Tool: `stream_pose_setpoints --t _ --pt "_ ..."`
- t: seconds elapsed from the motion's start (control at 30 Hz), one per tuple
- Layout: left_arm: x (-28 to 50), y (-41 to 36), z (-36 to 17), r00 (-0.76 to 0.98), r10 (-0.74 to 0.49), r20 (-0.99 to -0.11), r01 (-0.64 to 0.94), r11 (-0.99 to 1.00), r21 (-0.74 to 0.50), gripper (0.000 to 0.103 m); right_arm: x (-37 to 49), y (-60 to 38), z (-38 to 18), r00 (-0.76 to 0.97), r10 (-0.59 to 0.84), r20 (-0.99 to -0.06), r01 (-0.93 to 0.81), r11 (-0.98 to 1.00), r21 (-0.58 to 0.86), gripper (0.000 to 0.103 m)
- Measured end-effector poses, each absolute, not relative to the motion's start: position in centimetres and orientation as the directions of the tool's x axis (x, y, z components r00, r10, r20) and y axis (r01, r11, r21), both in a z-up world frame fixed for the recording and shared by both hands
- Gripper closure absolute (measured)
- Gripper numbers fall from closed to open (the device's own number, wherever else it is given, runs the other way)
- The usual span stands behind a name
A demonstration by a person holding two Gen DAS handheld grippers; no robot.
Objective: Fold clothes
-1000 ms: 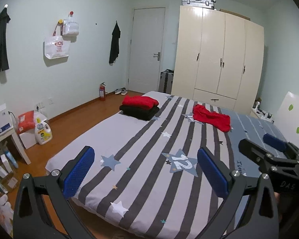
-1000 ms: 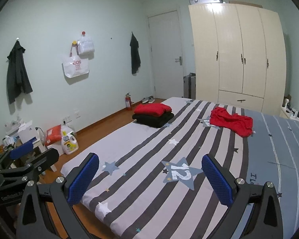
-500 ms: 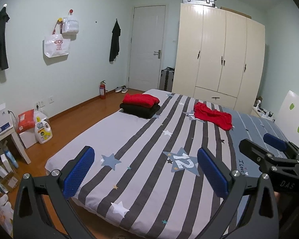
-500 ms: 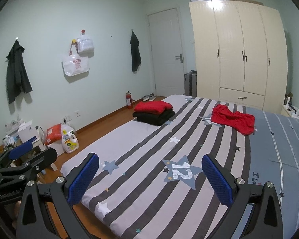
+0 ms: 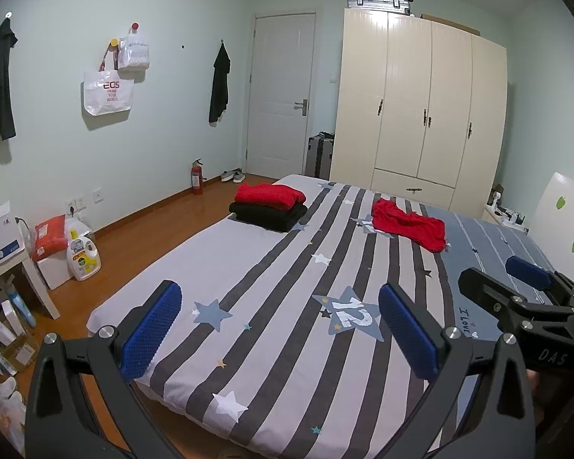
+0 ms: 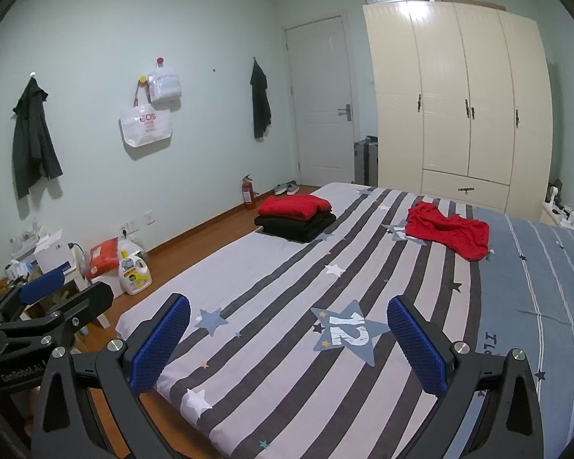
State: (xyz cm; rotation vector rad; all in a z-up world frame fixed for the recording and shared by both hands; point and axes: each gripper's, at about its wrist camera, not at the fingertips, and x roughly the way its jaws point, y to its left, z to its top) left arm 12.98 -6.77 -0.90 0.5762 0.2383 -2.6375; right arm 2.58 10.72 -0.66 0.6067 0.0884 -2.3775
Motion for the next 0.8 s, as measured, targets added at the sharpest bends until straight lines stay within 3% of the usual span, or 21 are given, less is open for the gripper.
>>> stream_pose_setpoints --t 0.8 --pt "13.22 -7.21 -0.85 -0.818 -0.389 -0.424 0.455 -0.888 -0.063 0.001 2.54 10.40 -1.05 -0.650 -0.613 -0.449 0.639 -0.761 0.113 0.001"
